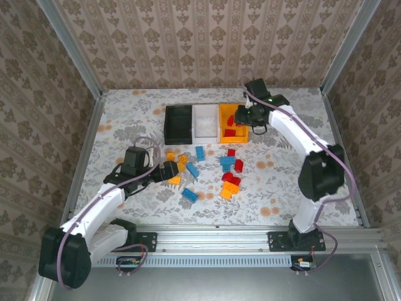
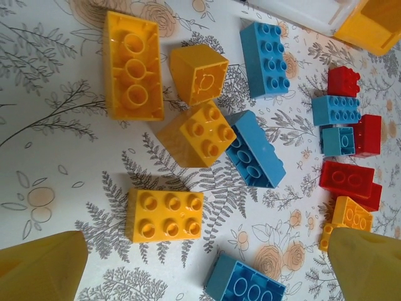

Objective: Sort the legos into containers by color

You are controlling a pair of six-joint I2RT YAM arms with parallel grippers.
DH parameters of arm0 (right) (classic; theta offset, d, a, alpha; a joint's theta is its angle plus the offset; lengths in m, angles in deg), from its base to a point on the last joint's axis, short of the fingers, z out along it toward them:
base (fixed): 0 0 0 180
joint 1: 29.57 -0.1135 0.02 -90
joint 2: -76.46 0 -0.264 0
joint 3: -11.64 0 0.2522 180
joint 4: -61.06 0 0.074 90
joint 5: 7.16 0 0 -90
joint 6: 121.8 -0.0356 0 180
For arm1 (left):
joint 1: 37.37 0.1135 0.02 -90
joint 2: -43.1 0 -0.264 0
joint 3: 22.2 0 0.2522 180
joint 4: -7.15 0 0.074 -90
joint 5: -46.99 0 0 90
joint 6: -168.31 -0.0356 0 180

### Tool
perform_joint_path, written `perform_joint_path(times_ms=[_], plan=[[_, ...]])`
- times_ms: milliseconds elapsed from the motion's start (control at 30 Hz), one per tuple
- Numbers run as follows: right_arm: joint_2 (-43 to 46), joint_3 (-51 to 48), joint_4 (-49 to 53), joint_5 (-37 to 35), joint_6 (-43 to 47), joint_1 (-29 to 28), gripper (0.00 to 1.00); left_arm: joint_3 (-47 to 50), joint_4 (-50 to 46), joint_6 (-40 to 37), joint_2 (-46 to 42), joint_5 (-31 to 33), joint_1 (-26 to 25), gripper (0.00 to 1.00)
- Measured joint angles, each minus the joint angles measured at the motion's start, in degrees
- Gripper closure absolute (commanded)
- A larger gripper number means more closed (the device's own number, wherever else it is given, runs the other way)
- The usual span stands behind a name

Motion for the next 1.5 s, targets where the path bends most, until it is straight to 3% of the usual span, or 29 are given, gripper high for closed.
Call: perform_joint_path(times_ms=[167, 333, 867, 1000, 1133, 1333, 1500], plan=[[-10.8, 7.1, 0.7, -0.9, 1.0, -0.9, 0.69, 0.4, -1.0, -0.2, -2.9, 0.7, 1.7, 0.0], [-16.0, 10.1, 1.3, -1.0, 1.7, -1.2, 0.64, 2.5, -1.0, -0.5, -6.8, 1.2, 1.9, 0.0], [-16.3, 10.4, 1.9, -1.0, 1.8, -1.2, 0.41, 7.8, 0.4, -0.7, -16.4, 5.1, 1.9, 0.0], [-11.3, 8.3, 2.0, -1.0, 1.9, -1.2, 0.36, 7.9, 0.1, -0.8, -18.0, 6.5, 2.2, 0.0], [-0.3, 1.6, 1.8, -1.0, 1.9, -1.2, 0.32, 7.9, -0.4, 0.7, -19.8, 8.1, 2.9, 0.0], [17.2, -15.4, 1.6, -1.8, 1.3, -1.4, 0.3, 8.0, 0.0, 3.5, -19.2, 6.8, 5.0, 0.0], [23.3, -30.0, 1.2, -2.0, -1.9, -2.9, 0.3, 8.0, 1.6, 5.1, -16.2, 4.5, 6.2, 0.0]])
